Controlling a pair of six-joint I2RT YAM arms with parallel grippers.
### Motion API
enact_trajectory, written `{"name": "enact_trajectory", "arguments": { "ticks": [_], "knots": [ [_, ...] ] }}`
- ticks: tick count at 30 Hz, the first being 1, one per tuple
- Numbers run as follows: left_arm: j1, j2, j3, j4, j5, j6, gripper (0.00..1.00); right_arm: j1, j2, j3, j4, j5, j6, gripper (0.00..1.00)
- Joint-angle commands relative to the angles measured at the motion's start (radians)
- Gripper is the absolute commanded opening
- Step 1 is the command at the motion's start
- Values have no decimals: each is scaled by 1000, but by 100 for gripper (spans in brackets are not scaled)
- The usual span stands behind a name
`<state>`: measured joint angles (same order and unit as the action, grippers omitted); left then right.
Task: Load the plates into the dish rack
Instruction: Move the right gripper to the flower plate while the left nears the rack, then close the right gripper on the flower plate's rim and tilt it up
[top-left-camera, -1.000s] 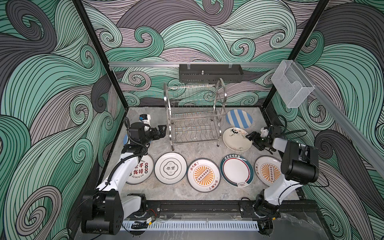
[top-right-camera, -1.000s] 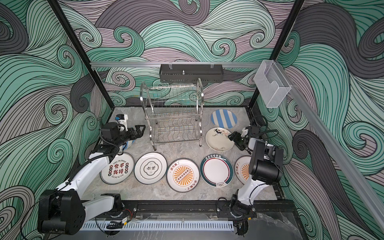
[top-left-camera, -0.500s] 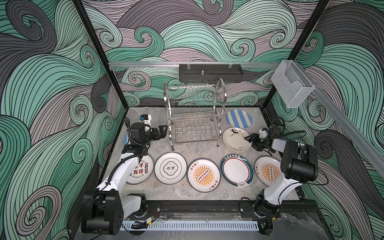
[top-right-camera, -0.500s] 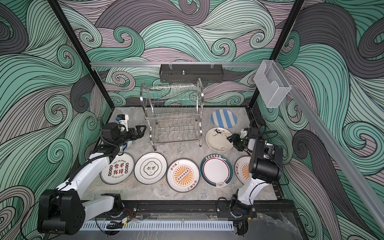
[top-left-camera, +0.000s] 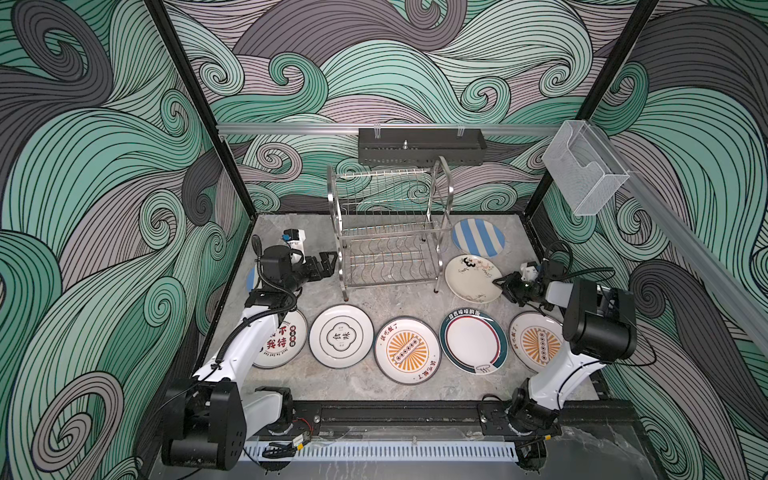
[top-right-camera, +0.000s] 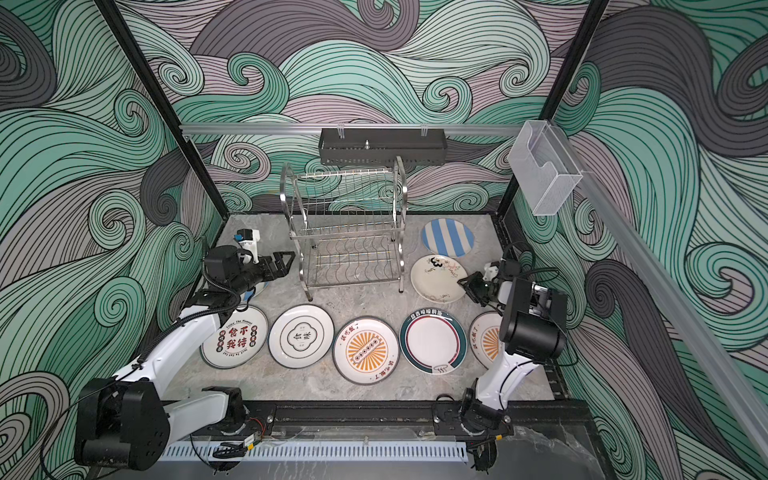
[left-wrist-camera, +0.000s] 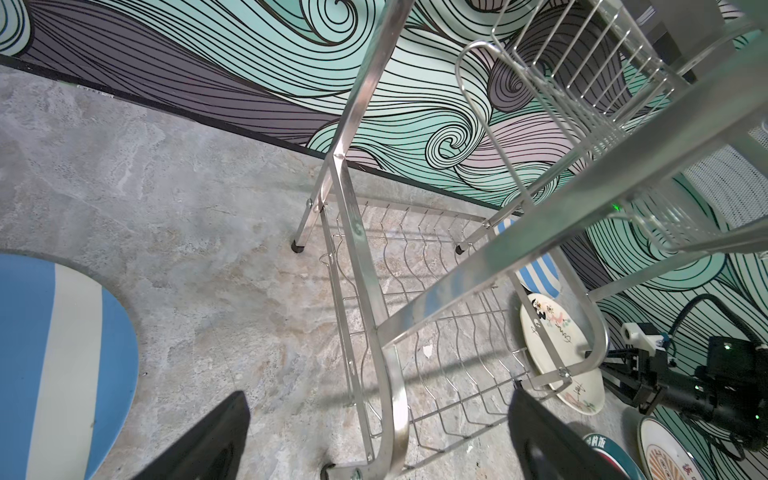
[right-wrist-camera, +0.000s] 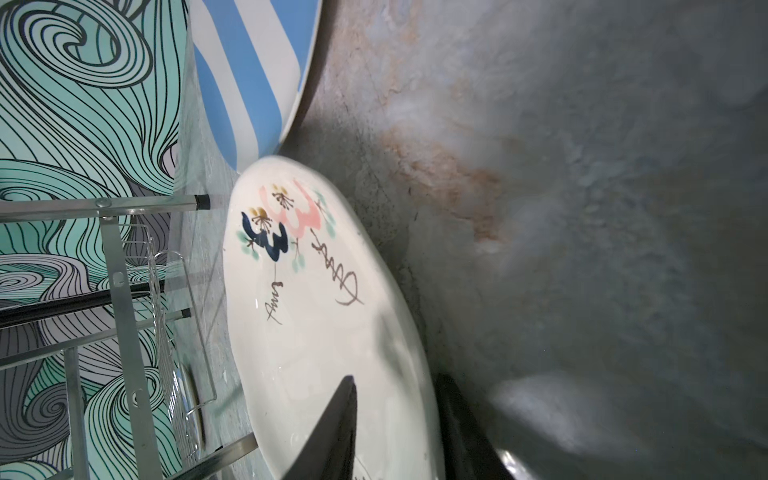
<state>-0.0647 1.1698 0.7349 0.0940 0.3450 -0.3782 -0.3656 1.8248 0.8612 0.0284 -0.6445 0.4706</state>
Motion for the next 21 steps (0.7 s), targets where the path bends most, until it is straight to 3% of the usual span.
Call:
{"name": "enact_trajectory", "arguments": {
  "ticks": [1, 13, 21],
  "knots": [
    [-10, 5, 6, 15, 13, -4, 99, -2, 14, -17, 41, -35, 23, 25],
    [-18, 4, 8, 3, 8, -2, 99, -13, 18, -36, 110, -52, 71, 0],
    [-24, -1, 18, -10, 9, -7, 99, -23, -52, -39, 93, -66, 81, 0]
  ]
}}
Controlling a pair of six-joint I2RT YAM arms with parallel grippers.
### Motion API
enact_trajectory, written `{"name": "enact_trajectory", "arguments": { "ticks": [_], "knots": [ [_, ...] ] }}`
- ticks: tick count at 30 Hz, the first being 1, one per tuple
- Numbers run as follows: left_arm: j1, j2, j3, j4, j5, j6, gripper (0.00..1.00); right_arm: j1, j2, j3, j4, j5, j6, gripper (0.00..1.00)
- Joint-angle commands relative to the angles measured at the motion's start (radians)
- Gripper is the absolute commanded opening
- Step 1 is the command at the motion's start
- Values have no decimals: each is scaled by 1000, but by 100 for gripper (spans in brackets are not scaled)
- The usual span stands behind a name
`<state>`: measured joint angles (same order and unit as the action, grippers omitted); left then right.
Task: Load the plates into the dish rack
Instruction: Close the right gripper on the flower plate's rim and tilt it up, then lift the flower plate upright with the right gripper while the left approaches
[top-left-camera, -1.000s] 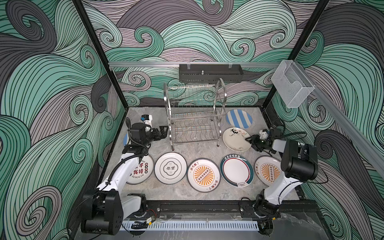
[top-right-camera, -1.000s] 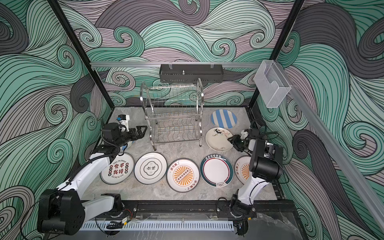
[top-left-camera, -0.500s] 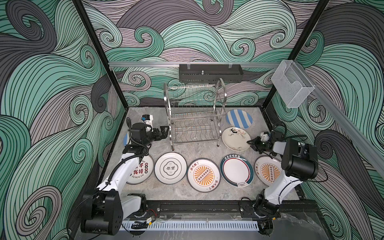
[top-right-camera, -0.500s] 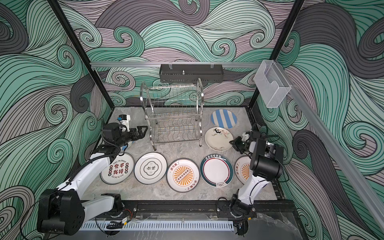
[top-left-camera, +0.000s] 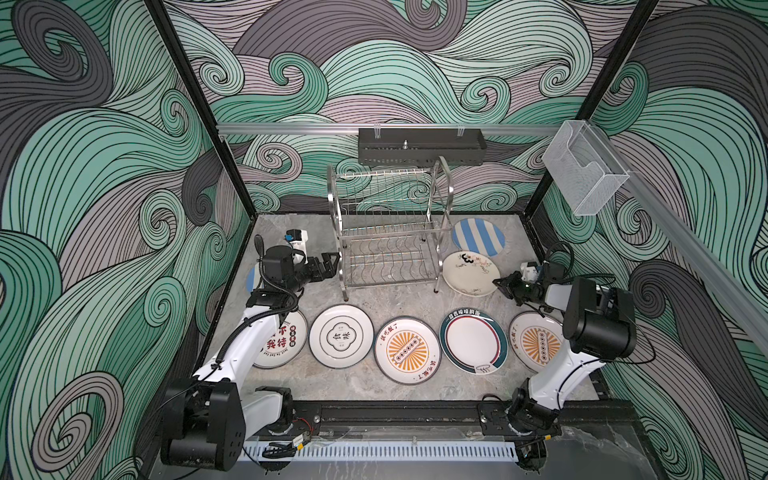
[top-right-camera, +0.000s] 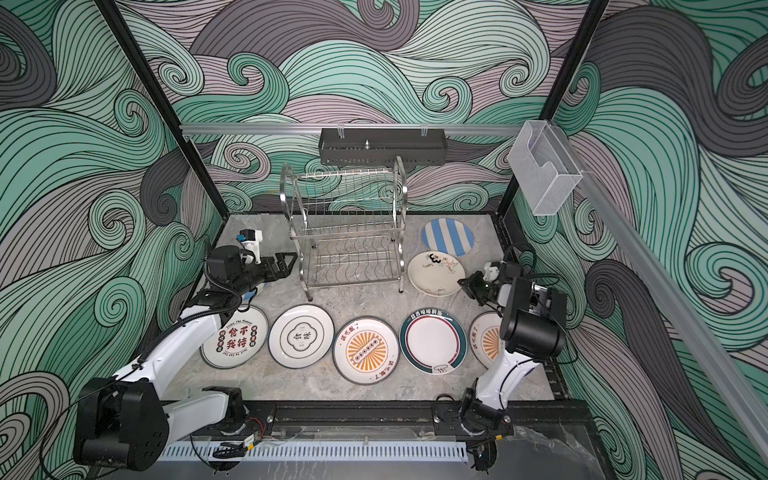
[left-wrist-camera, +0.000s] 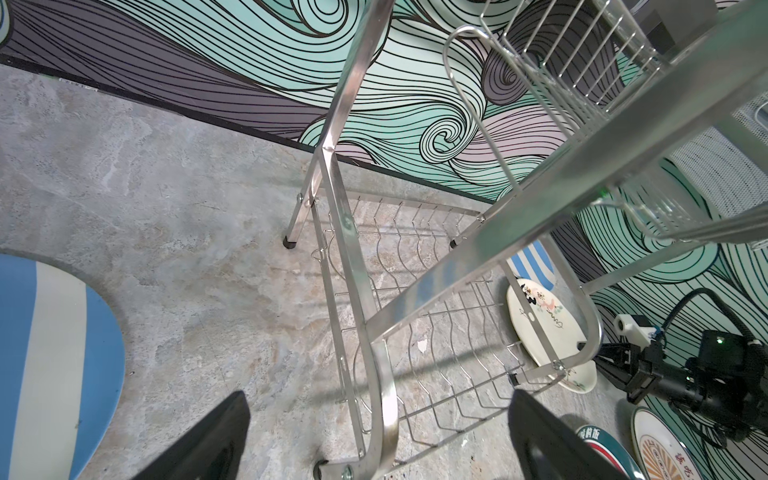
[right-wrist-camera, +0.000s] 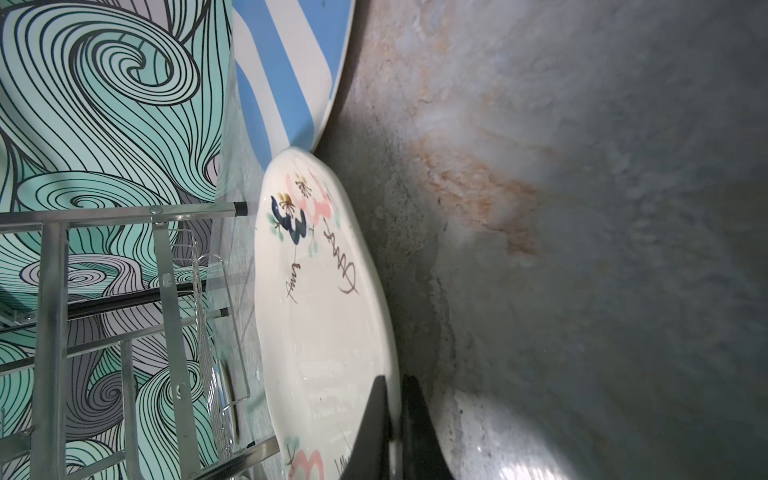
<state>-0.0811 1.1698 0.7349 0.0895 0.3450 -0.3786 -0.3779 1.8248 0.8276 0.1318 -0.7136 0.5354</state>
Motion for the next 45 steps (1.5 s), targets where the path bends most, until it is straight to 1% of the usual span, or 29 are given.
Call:
{"name": "enact_trajectory", "arguments": {
  "ticks": [1, 5, 8, 11, 15, 19, 22, 26, 28, 31, 33, 36, 38, 40, 45],
  "knots": [
    [-9, 2, 22, -12, 9, -10, 99, -9, -70, -5, -18, -1, 16, 0],
    [-15, 28, 56, -50, 31, -21, 99, -10, -161, 2, -83, 7, -2, 0],
    [-23, 43, 86, -94, 29, -27, 99, -9, -256, 4, -152, 21, -24, 0],
    [-32, 38, 86, -99, 19, -27, 99, -10, -354, -2, -235, 37, -60, 0],
    [-52, 32, 91, -113, 14, -28, 99, -10, -497, -31, -313, 47, -74, 0],
    [-78, 30, 102, -131, 15, -27, 99, -9, -636, -23, -423, 56, -92, 0],
    [-100, 25, 116, -154, 27, -26, 99, -5, -715, -2, -554, 18, -134, 0],
    [-139, 11, 116, -156, 40, -19, 99, 7, -817, -5, -654, -42, -171, 0],
    [-161, 10, 120, -161, 50, -10, 99, 40, -873, -20, -703, -48, -189, 0],
    [-194, 11, 125, -179, 62, -1, 98, 109, -970, -79, -694, -49, -140, 0],
    [-211, 15, 127, -189, 71, 7, 99, 152, -1022, -125, -645, -67, -90, 0],
    [-235, 36, 133, -190, 85, 21, 99, 237, -1052, -171, -584, -85, -58, 0],
    [-252, 56, 140, -186, 105, 27, 99, 300, -1036, -189, -539, -58, -49, 0],
    [-272, 78, 147, -180, 111, 41, 99, 362, -998, -199, -452, -28, -23, 0],
    [-305, 125, 156, -175, 133, 78, 99, 438, -886, -206, -226, 26, 54, 0]
  ]
}}
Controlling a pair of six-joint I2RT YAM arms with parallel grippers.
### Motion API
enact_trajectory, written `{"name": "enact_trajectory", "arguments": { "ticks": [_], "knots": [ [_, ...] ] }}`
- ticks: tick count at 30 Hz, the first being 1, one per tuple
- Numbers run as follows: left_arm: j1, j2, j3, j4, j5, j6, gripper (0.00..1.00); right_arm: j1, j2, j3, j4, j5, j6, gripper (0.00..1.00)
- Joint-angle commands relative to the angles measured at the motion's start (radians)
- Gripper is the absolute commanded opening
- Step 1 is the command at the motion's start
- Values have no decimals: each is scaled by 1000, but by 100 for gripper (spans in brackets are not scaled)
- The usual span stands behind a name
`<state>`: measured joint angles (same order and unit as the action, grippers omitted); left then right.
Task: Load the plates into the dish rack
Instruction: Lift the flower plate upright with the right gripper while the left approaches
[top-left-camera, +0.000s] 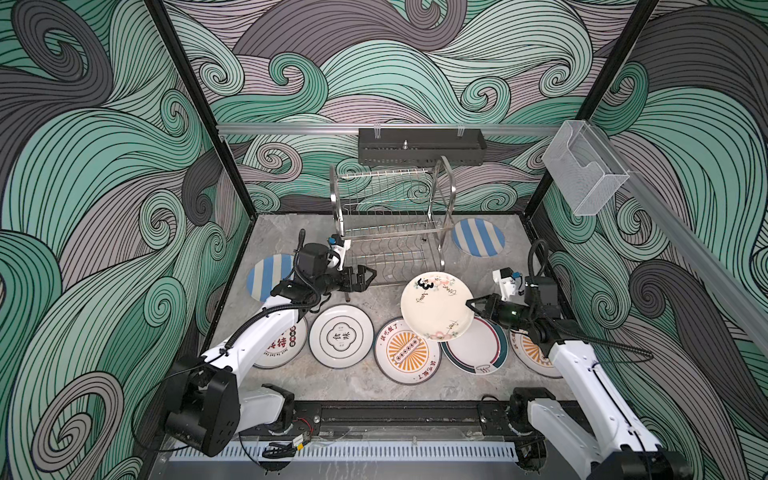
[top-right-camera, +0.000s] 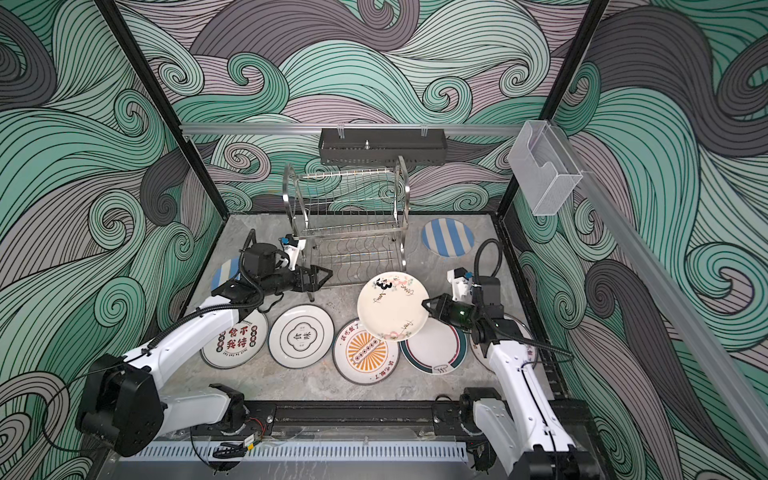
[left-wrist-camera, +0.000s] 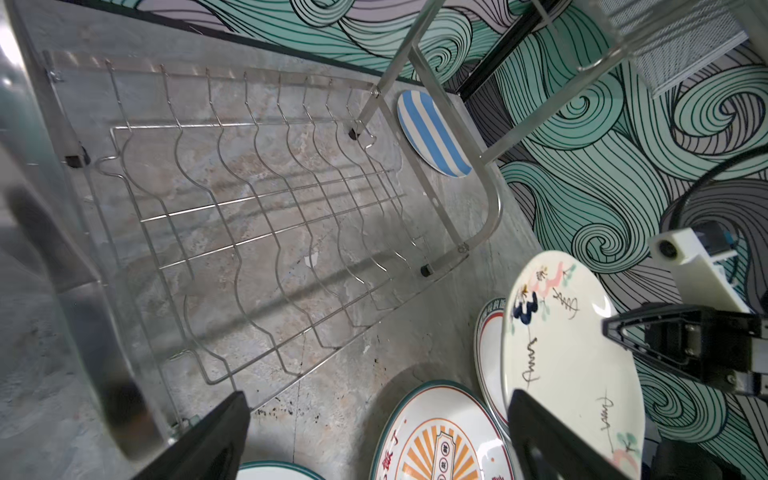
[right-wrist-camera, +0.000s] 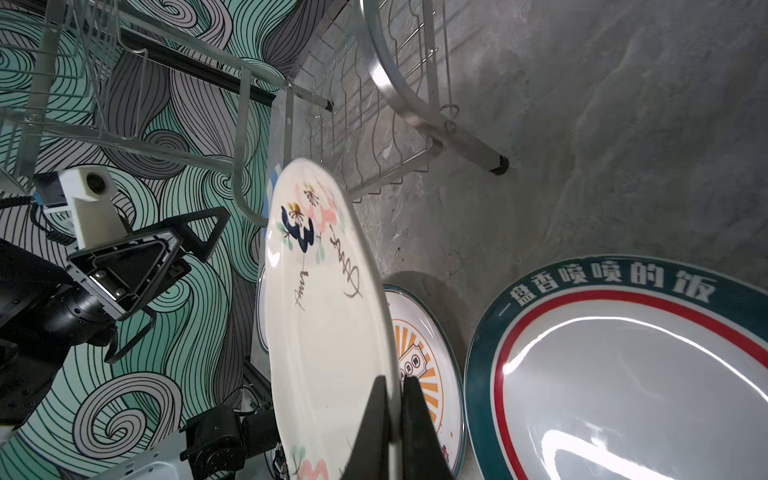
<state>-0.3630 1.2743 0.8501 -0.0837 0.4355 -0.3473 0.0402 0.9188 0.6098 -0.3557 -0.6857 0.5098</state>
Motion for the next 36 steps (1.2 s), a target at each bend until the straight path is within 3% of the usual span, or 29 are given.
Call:
{"name": "enact_trajectory", "arguments": {
  "ticks": [1, 6, 11, 16, 36],
  "knots": [
    [-34, 33, 39, 4, 43, 52, 99, 30, 49, 9, 303, 1, 92, 0],
    [-94, 104, 68, -15, 47, 66, 99, 89, 186, 24, 388, -3, 113, 0],
    [-153, 155, 75, -12, 35, 62, 99, 127, 223, 28, 392, 57, 95, 0],
    [-202, 261, 130, -33, 28, 77, 99, 139, 272, 22, 441, 45, 101, 0],
    [-264, 353, 232, -123, 0, 132, 99, 166, 336, -18, 584, 34, 166, 0]
  ]
}}
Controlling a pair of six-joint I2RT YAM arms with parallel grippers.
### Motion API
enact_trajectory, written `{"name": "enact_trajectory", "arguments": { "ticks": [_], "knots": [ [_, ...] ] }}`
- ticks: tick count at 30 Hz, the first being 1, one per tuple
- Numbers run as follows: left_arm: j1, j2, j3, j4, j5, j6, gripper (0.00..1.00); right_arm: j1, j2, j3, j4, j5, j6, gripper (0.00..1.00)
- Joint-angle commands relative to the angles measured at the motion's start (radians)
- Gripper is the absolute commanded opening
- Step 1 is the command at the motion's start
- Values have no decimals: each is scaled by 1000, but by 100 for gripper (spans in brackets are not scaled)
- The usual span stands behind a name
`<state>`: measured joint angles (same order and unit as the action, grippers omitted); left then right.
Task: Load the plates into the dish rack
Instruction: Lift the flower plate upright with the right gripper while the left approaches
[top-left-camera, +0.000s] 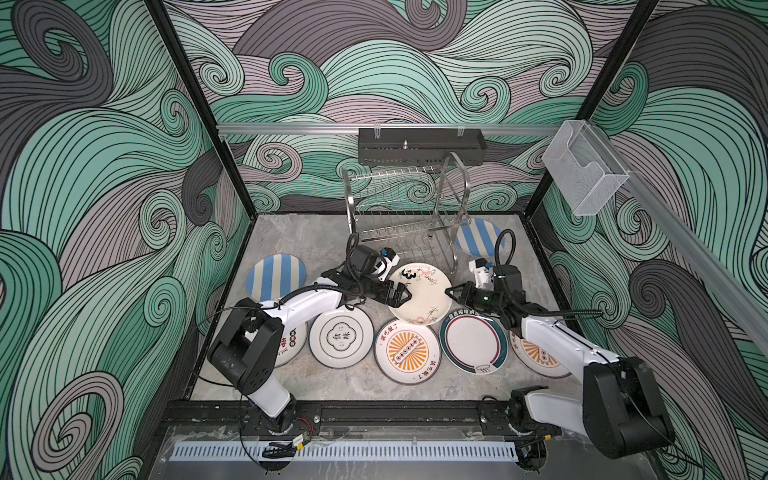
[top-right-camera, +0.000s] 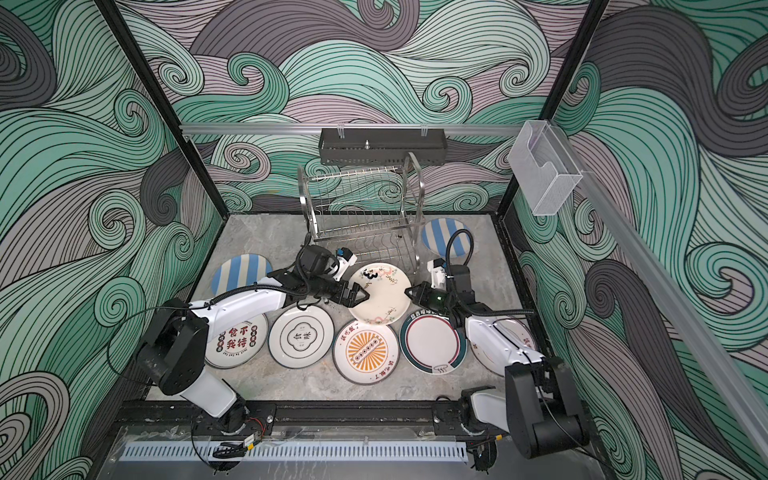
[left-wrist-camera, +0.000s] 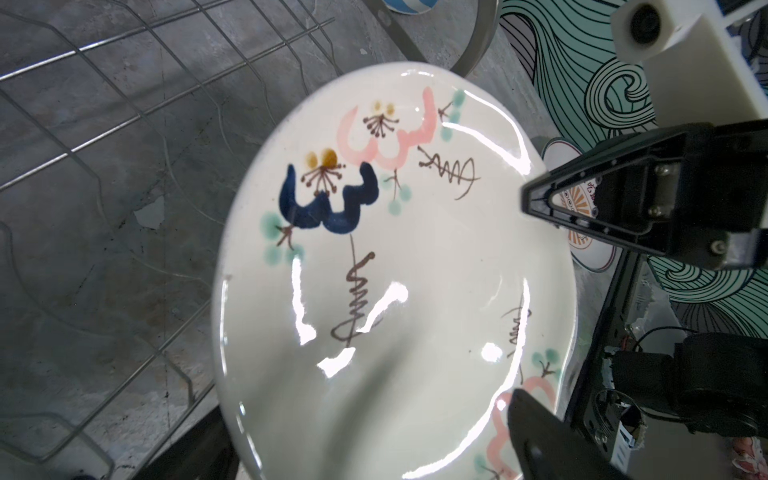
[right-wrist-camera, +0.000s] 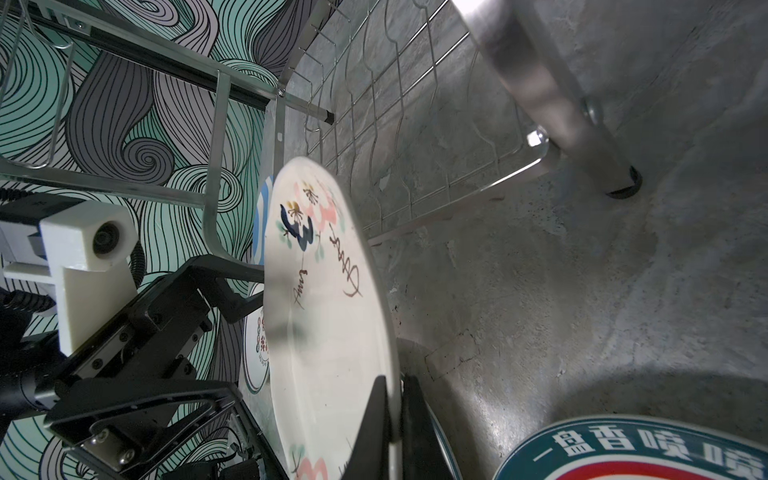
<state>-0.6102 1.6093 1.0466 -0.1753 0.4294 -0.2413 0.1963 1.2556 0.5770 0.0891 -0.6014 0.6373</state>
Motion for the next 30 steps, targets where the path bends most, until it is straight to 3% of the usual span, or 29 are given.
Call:
{"name": "enact_trajectory", "arguments": {
  "ticks": [1, 11, 22, 30],
  "knots": [
    [-17, 18, 38, -32, 9, 26, 98, 13, 6, 16, 149, -54, 44, 0],
    [-17, 29, 52, -18, 36, 23, 99, 51, 53, 26, 212, -82, 60, 0],
    [-17, 30, 62, -16, 34, 21, 99, 71, 43, 25, 252, -109, 72, 19],
    [-17, 25, 87, -22, 52, 21, 99, 80, 36, 35, 222, -116, 65, 3]
  ]
}}
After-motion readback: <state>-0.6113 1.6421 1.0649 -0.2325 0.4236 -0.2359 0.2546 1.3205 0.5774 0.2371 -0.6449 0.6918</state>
